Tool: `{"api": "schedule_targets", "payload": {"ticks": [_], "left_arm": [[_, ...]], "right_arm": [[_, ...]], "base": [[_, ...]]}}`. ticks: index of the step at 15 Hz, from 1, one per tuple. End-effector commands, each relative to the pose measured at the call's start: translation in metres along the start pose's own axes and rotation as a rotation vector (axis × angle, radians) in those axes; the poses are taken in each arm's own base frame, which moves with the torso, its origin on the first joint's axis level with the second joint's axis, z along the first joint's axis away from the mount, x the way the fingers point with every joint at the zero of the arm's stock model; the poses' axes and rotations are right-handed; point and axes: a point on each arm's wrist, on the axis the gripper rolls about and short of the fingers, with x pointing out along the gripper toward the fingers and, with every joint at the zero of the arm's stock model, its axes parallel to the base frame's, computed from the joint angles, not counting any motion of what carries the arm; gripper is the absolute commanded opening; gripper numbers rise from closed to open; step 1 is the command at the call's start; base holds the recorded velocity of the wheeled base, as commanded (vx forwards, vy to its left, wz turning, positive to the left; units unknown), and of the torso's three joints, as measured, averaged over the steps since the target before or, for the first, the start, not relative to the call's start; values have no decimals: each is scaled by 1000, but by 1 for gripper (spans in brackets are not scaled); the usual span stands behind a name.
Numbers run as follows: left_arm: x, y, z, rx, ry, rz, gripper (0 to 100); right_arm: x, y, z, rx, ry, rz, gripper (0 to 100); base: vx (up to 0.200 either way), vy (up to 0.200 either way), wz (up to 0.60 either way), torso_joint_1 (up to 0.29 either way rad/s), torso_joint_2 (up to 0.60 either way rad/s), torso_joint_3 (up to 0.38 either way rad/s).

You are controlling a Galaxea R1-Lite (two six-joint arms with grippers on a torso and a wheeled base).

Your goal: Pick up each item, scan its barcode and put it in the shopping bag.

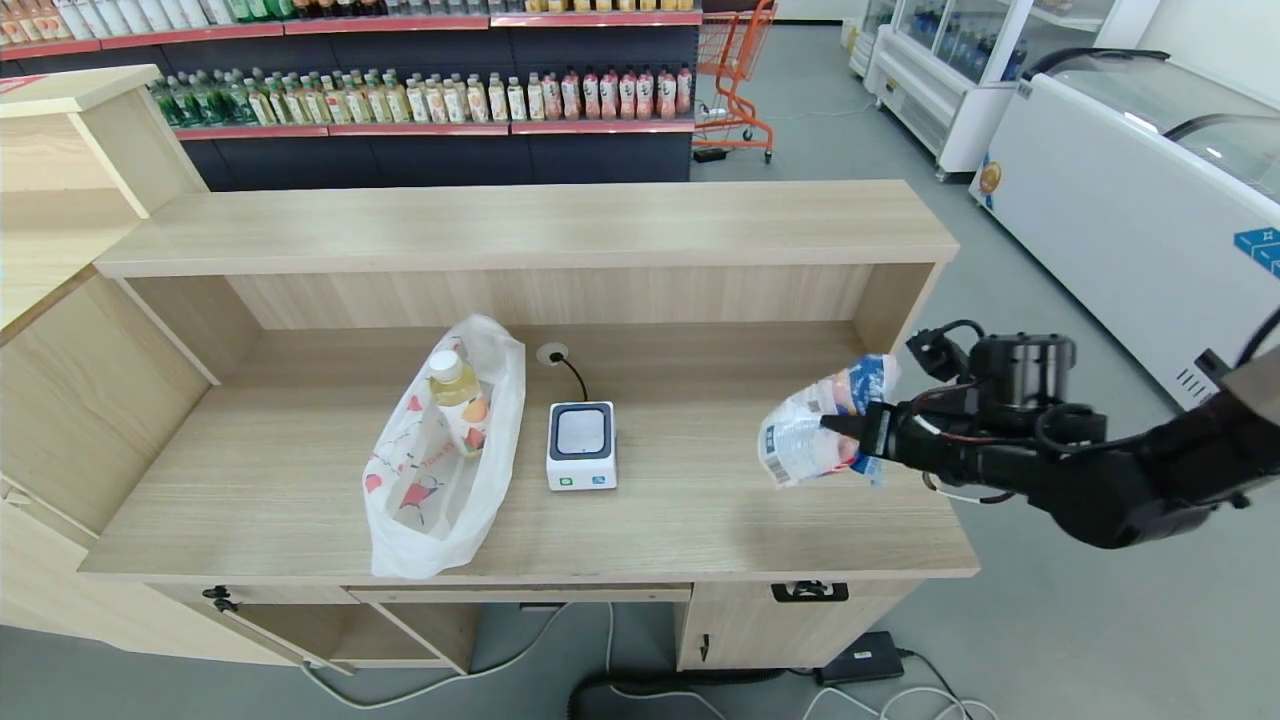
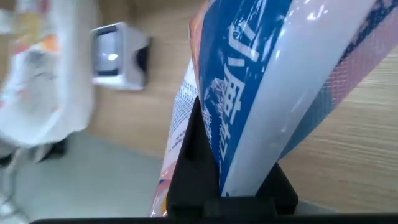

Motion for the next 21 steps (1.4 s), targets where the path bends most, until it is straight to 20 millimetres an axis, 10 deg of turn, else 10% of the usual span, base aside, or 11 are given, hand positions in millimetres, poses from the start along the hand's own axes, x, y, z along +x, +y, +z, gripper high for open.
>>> {"api": "schedule_targets", "payload": {"ticks": [1,9,21], "left_arm": [[0,0,0,0,0,-1,100],[0,0,0,0,1,0,100],[0,0,0,0,0,-1,100]], "right_arm": [[-87,41,17,-92,-12,367,0],[-106,74,-18,-273,102,875,0],[-114,83,-33,-117,246,885,0]], "base": [[0,0,0,0,0,0],[0,0,0,0,0,0],[0,0,0,0,0,0]]}}
